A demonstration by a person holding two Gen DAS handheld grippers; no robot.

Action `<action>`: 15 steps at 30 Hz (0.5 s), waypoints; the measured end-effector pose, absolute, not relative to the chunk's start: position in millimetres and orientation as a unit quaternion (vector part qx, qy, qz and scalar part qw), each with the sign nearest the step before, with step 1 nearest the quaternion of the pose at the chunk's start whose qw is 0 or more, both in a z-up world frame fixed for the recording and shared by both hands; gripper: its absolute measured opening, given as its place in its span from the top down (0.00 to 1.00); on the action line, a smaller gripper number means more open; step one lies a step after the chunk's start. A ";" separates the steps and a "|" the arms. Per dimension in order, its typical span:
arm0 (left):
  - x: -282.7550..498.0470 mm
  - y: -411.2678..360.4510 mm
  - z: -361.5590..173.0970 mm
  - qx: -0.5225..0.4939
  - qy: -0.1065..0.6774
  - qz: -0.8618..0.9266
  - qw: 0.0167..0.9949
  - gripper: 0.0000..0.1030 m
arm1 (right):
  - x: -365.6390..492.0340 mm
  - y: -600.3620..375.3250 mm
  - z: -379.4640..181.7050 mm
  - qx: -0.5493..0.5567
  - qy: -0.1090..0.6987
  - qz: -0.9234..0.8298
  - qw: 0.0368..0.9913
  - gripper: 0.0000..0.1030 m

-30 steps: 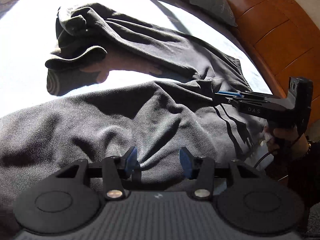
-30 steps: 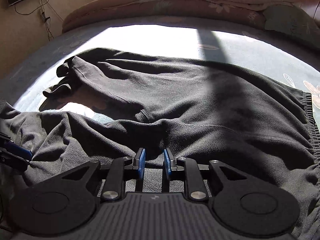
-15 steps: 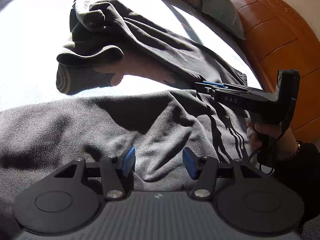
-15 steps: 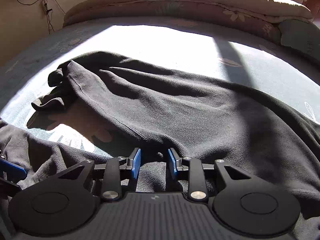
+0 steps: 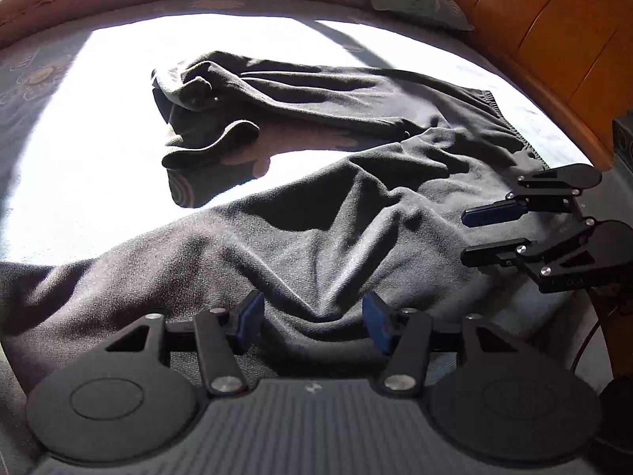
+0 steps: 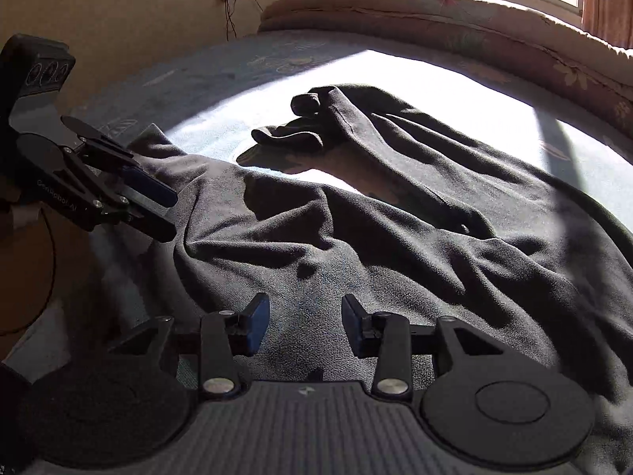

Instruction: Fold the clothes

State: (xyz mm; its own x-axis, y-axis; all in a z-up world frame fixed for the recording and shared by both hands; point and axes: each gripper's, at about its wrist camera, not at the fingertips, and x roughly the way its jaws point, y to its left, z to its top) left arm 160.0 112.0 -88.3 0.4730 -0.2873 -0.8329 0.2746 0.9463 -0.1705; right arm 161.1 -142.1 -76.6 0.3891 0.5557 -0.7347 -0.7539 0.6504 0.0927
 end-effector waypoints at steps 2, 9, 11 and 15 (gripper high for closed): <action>152.4 121.4 -95.7 -0.013 0.494 -0.149 0.856 0.47 | 157.7 -141.1 -87.3 -0.123 0.394 0.384 0.826 0.56; 117.8 169.2 -88.2 -0.094 0.491 -0.131 0.856 0.40 | 145.5 -151.8 -96.3 -0.099 0.409 0.369 0.829 0.53; 112.0 187.8 -79.7 -0.123 0.476 -0.114 0.863 0.40 | 146.4 -153.4 -96.4 -0.084 0.412 0.367 0.830 0.50; 100.1 232.0 -68.2 -0.181 0.445 -0.066 0.875 0.40 | 147.0 -153.6 -97.4 -0.059 0.416 0.361 0.833 0.45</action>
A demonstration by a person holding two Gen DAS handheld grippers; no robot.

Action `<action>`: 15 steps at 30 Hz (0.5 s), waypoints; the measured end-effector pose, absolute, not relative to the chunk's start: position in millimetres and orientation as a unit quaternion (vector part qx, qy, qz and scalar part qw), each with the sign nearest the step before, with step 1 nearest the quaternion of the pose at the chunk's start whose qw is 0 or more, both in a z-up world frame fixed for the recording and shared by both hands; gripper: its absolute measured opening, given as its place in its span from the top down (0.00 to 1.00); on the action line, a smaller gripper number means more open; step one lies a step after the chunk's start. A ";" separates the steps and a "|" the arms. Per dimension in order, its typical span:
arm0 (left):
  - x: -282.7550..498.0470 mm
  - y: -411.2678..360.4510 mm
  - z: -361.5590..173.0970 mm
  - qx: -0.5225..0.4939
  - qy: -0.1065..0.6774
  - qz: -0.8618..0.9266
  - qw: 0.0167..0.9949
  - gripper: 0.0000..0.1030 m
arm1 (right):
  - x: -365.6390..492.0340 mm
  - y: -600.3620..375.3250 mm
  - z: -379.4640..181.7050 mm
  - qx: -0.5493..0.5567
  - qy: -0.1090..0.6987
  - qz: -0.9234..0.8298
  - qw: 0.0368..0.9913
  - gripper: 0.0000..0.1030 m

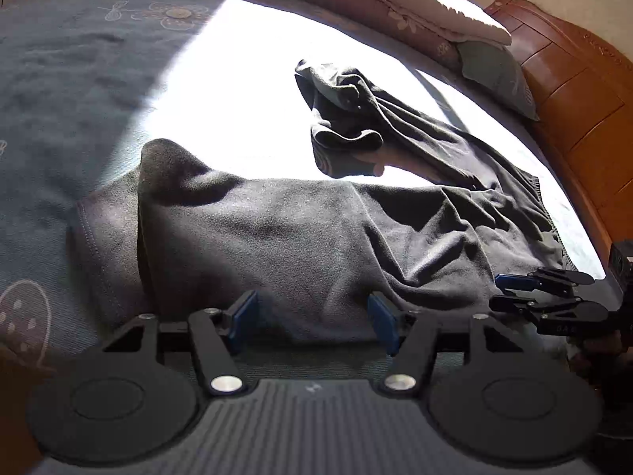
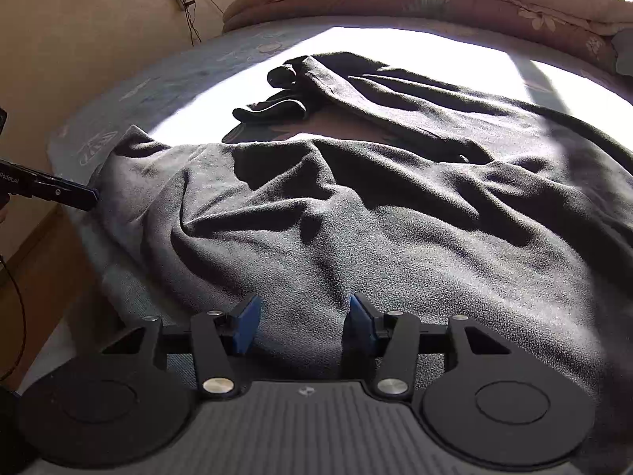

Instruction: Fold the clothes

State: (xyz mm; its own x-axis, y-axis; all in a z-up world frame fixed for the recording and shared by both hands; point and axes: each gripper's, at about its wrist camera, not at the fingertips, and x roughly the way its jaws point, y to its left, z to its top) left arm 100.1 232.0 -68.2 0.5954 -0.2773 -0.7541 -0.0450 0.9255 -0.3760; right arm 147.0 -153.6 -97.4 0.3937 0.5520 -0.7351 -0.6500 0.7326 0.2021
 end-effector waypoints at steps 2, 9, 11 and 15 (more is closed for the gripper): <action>94.0 257.4 -67.1 -0.206 0.432 -0.026 0.878 0.41 | 145.1 -153.0 -98.1 -0.059 0.412 0.360 0.835 0.43; 81.6 330.8 -95.1 -0.354 0.407 0.045 0.841 0.44 | 145.6 -148.8 -97.8 -0.061 0.415 0.360 0.834 0.36; 84.3 339.3 -106.7 -0.374 0.411 0.049 0.830 0.44 | 144.9 -147.1 -97.7 -0.064 0.415 0.358 0.834 0.36; 93.8 347.5 -125.3 -0.416 0.400 0.036 0.816 0.45 | 144.7 -146.4 -97.8 -0.061 0.417 0.354 0.835 0.36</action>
State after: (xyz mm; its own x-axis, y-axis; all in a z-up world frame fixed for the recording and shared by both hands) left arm 93.8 347.6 -125.3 0.6772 -0.2749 -0.6825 -0.3910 0.6514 -0.6503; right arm 144.7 -146.4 -97.8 0.4023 0.5399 -0.7394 -0.6418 0.7422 0.1928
